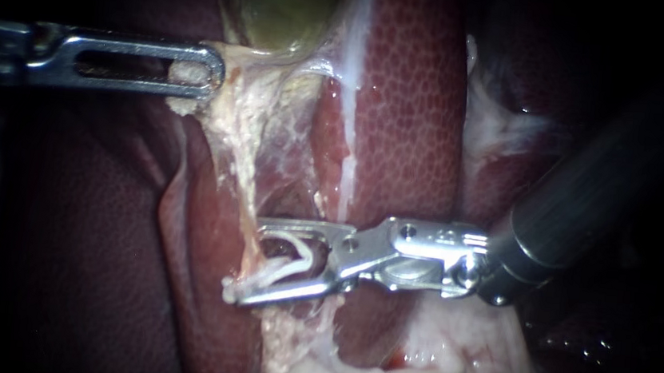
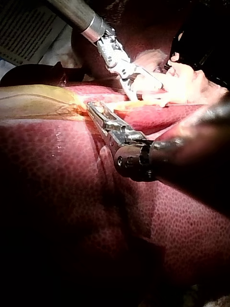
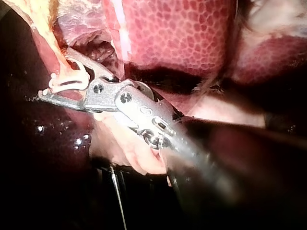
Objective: Clipping second clip left tube
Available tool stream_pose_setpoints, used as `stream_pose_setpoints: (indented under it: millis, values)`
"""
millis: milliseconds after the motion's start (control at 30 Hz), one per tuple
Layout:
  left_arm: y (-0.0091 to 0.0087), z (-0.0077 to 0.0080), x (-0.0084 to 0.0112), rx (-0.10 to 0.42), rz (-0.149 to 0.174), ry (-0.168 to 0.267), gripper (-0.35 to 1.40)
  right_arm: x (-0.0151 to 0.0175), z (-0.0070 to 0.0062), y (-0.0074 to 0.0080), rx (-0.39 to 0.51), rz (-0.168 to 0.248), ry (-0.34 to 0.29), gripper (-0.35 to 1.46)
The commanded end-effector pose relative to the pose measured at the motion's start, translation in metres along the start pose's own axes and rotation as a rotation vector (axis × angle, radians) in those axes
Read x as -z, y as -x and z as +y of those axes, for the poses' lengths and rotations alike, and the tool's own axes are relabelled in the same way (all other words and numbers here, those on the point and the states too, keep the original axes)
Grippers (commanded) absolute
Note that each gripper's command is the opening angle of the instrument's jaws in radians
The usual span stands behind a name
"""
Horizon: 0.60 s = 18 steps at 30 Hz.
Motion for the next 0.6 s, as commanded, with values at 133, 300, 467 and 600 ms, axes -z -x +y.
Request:
stream_pose_setpoints:
  millis: [133,300,467,600]
  values:
    - [0.0,0.0,0.0,0.0,0.0,0.0,-0.35,-0.0001,-0.0003,0.0002,-0.026,-0.002,-0.037,0.6]
    - [0.0,0.0,0.0,0.0,0.0,0.0,-0.35,-0.0006,-0.0004,0.0003,-0.056,-0.006,-0.078,0.6]
    - [0.0,0.0,-0.0001,0.0,0.0,0.001,-0.35,-0.0018,0.0001,0.0002,-0.069,-0.009,-0.106,0.6]
    - [-0.0001,0.0,-0.0001,0.0,-0.001,0.001,-0.35,-0.0027,0.0007,0.0,-0.071,-0.011,-0.12,0.6]
